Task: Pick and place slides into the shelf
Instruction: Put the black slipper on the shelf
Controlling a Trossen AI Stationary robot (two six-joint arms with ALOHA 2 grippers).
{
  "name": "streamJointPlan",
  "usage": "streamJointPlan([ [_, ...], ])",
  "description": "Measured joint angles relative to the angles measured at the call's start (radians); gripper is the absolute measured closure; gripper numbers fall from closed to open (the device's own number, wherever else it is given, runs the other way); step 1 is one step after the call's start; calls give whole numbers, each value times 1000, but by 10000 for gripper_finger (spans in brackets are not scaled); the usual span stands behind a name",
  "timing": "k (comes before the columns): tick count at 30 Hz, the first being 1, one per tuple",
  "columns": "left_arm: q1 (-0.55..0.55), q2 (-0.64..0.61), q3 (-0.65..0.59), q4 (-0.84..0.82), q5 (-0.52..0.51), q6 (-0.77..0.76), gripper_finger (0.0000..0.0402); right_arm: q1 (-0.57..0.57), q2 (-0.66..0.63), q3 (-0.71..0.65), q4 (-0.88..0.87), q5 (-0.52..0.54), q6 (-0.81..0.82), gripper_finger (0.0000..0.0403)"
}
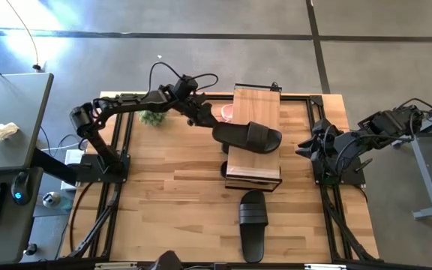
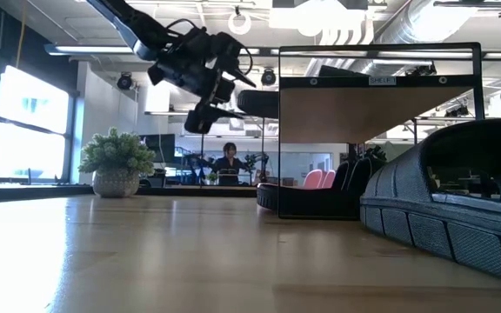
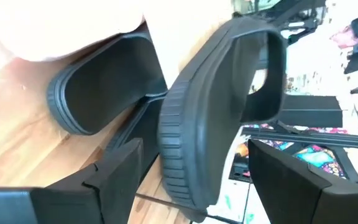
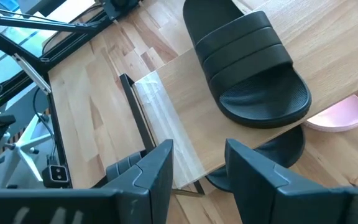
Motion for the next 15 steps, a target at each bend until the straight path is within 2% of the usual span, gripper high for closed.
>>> streamJointPlan([
  [9, -16, -9, 0, -111, -12, 41, 131, 0, 0, 0, -1, -5, -1, 269],
  [15, -14, -45, 0, -118, -8, 68, 131, 0, 0, 0, -2, -5, 3, 269],
])
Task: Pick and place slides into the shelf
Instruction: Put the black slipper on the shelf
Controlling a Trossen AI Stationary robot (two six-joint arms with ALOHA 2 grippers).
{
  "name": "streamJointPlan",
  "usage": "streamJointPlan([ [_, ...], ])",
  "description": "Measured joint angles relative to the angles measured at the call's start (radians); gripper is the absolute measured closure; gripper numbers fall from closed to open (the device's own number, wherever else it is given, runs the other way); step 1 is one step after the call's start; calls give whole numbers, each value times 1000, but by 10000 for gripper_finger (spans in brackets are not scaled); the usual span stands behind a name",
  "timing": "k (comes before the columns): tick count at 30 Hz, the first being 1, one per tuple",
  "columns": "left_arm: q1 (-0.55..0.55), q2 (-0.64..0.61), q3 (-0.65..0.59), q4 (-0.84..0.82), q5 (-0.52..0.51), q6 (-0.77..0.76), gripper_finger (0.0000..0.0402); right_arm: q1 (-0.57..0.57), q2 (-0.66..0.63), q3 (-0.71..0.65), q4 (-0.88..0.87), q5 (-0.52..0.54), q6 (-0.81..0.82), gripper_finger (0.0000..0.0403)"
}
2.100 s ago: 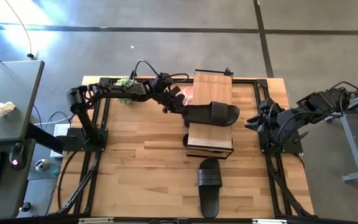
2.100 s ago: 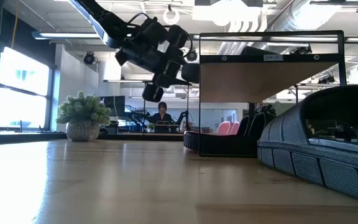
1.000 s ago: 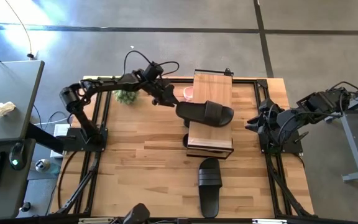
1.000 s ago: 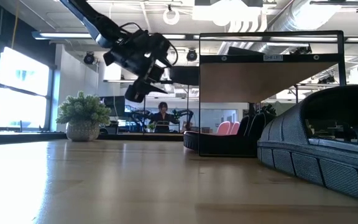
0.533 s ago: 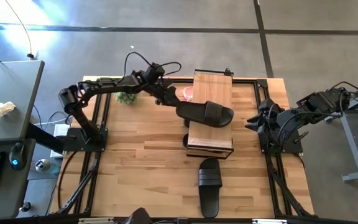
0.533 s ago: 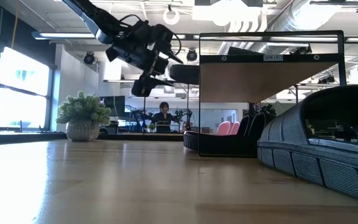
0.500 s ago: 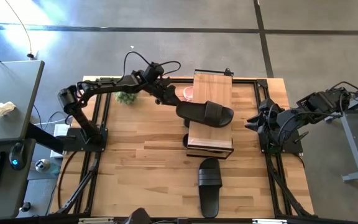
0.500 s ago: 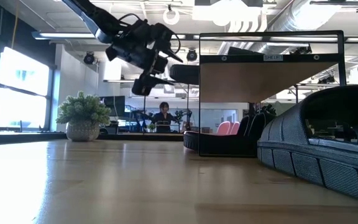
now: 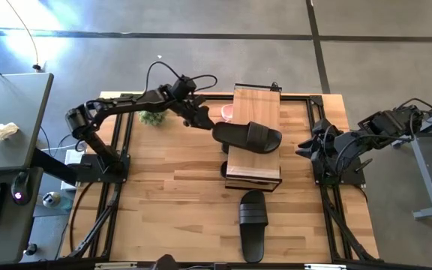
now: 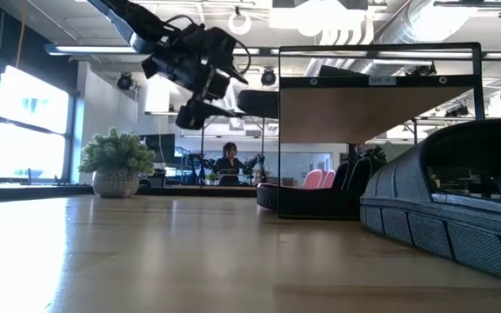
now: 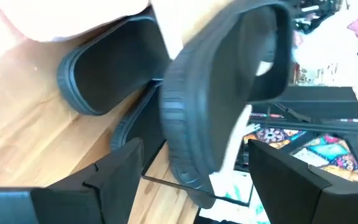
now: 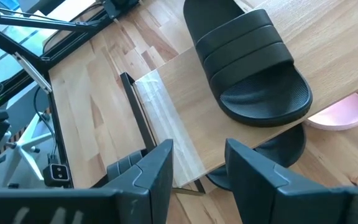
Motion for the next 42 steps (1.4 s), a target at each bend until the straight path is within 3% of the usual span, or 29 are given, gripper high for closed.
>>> streamJointPlan([
  [5, -1, -72, 0, -77, 9, 111, 131, 0, 0, 0, 0, 0, -3, 269],
  [8, 8, -127, 0, -210, -5, 333, 131, 0, 0, 0, -2, 0, -7, 269],
  [11, -6, -171, 0, -351, -149, 511, 131, 0, 0, 0, -10, 0, -7, 269],
  [14, -45, -174, 0, -381, -288, 558, 131, 0, 0, 0, -24, 1, -7, 269],
  [18, -80, -160, 0, -345, -351, 629, 141, 0, 0, 0, -27, 7, -7, 269],
  [23, -149, -158, 0, -300, -492, 821, 216, 0, 0, 0, -27, 10, -7, 269],
  [31, -193, -158, 0, -220, -642, 870, 388, 0, 0, 0, -47, 38, -8, 269],
  [37, -205, -154, 0, -198, -647, 819, 375, 0, 0, 0, -46, 39, -8, 269],
  [42, -242, -129, 0, -133, -638, 781, 398, 0, 0, 0, -47, 50, -29, 269],
])
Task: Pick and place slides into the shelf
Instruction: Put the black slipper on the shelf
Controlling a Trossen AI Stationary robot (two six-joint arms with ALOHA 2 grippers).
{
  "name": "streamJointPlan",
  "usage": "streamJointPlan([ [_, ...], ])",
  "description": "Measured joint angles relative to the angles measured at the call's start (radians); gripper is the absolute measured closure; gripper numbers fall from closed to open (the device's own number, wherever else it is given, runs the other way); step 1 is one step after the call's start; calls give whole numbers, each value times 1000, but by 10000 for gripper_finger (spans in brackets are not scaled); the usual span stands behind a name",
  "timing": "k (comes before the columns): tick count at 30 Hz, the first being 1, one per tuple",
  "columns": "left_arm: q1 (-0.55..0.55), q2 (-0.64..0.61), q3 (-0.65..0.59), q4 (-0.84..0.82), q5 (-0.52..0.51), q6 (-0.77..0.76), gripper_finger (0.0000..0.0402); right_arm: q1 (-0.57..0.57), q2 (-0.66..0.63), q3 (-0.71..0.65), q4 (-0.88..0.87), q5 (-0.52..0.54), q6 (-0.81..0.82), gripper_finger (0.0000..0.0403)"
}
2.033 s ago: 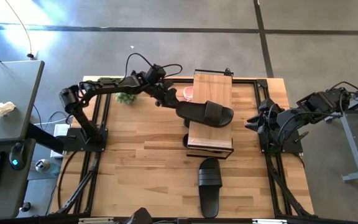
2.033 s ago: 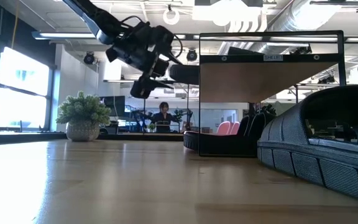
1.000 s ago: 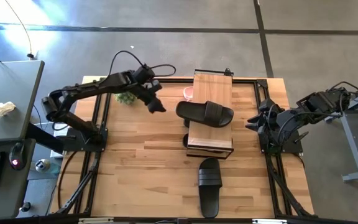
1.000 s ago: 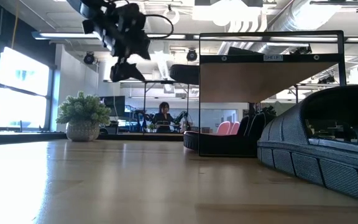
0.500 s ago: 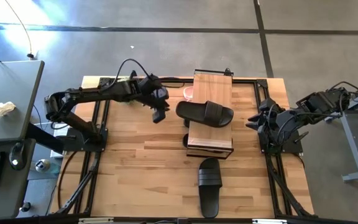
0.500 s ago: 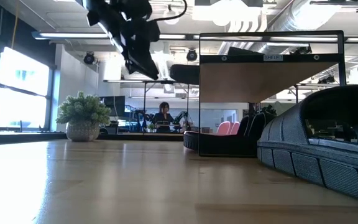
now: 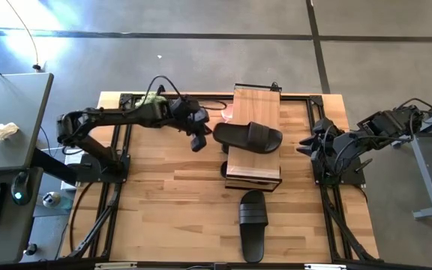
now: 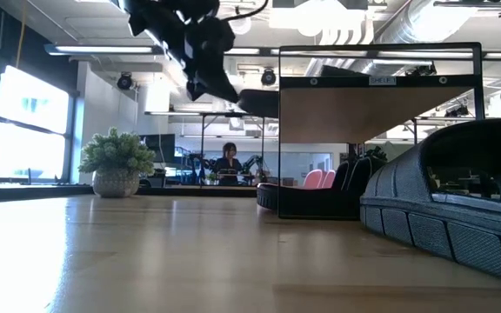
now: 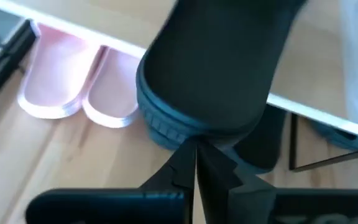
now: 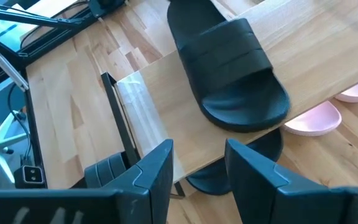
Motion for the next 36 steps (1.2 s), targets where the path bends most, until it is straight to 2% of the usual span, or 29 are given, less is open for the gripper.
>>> streamJointPlan([
  [5, -24, 27, -2, 23, -18, -16, 388, 0, 0, 0, 0, 1, -4, 269],
  [9, -28, 36, -1, 33, -20, -18, 398, 0, 0, 0, 0, 1, -4, 269],
  [17, -44, 39, 0, 144, -2, -74, 399, 0, 0, 0, -1, 5, -15, 269],
  [36, -55, 49, 1, 126, 15, -123, 401, 0, 1, 0, -1, -7, -13, 269],
])
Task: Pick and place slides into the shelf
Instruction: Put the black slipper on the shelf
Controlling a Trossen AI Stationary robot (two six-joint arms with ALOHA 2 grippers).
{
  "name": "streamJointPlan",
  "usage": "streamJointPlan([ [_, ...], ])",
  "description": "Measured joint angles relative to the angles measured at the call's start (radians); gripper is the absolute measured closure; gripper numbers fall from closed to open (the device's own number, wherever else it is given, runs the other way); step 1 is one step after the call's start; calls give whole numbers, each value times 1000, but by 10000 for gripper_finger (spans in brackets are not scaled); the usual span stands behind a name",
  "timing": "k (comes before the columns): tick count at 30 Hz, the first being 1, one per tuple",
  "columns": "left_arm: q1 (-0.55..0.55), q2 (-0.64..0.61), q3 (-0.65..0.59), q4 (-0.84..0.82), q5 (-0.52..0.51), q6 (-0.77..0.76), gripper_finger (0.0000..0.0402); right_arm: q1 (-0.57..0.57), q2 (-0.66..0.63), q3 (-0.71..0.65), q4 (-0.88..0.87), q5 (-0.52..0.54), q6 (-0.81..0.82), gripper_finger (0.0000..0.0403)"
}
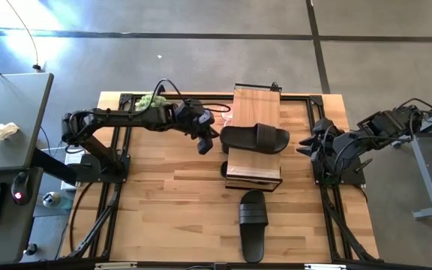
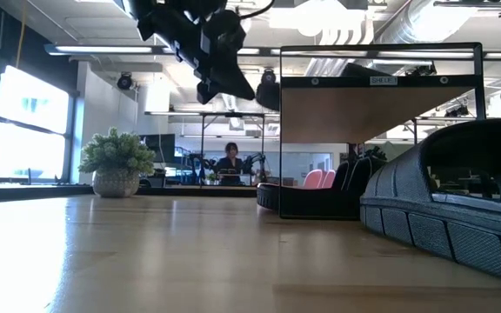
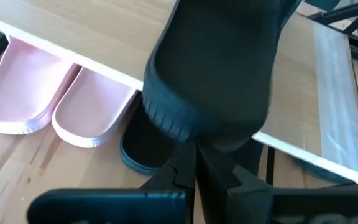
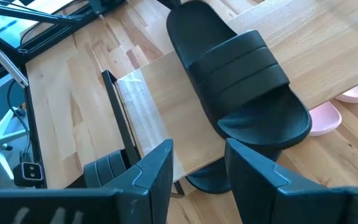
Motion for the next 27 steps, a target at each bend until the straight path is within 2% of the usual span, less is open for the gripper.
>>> streamJointPlan([
  [12, -18, 10, 0, -9, -31, 0, 401, 0, 19, 0, 0, -22, -1, 269],
  [17, -19, -7, 0, -63, -18, -21, 401, 0, 19, 0, 3, -34, -1, 269],
  [20, -18, -33, 0, -169, 31, -64, 400, 0, 19, 0, 49, -59, -3, 269],
  [22, -18, -61, 0, -277, 111, -94, 401, 0, 19, 0, 143, -97, -31, 269],
  [25, -36, -93, 0, -422, 294, -143, 401, 0, 23, 0, 378, -186, -149, 269],
  [27, -76, -101, 0, -481, 361, -190, 401, 1, 35, 0, 561, -235, -263, 269],
])
